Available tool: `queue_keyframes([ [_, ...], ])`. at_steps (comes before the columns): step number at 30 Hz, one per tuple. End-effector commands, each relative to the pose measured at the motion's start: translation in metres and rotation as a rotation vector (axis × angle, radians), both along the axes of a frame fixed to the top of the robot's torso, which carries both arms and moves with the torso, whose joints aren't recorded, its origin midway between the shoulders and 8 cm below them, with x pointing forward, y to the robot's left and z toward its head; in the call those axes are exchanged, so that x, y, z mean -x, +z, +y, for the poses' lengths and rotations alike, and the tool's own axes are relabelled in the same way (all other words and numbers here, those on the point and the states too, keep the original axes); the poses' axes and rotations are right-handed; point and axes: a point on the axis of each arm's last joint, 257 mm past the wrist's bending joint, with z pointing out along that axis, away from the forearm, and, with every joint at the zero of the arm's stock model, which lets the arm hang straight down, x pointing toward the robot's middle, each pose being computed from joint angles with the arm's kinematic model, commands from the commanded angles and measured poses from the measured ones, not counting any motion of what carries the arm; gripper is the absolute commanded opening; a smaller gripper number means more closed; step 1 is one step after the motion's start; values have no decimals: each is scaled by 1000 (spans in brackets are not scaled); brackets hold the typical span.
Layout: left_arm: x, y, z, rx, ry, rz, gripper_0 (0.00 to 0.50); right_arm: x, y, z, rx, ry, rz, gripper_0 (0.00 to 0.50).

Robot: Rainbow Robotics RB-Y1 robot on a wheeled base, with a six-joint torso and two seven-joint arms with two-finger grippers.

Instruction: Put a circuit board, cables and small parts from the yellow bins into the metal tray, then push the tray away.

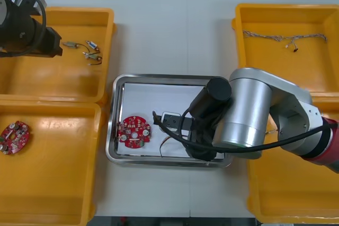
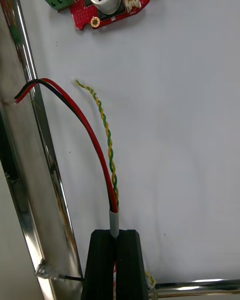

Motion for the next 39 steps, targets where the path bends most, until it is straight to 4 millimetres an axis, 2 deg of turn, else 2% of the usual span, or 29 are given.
queue_keyframes([
  [1, -12, -6, -2, 25, 11, -21, 500, -2, -9, 16, -1, 31, -20, 0],
  [7, -20, -23, -2, 50, 106, -21, 500, -3, -18, 17, 10, 37, -16, 11],
  [9, -23, -26, -2, 66, 145, -25, 500, -2, -18, 16, 12, 38, -12, 94],
  [11, -24, -33, -4, 99, 203, -23, 500, -2, -17, 17, 13, 41, -11, 296],
  [12, -25, -34, -4, 108, 220, -23, 500, -2, -17, 17, 12, 43, -11, 340],
  [13, -26, -36, -4, 126, 251, -25, 500, -2, -16, 17, 13, 46, -13, 430],
  [14, -26, -38, -5, 141, 276, -25, 500, -2, -15, 18, 13, 49, -15, 498],
  [17, -28, -40, -7, 199, 363, -34, 500, -2, -10, 20, 9, 58, -23, 500],
  [24, -29, -43, -11, 339, 557, -52, 500, -1, 17, 26, 1, 69, -24, 500],
  [31, -31, -45, -16, 449, 701, -68, 500, 2, 44, 20, -11, 51, 3, 500],
  [39, -34, -46, -30, 546, 799, -64, 500, -1, 49, 17, -12, 47, -4, 500],
])
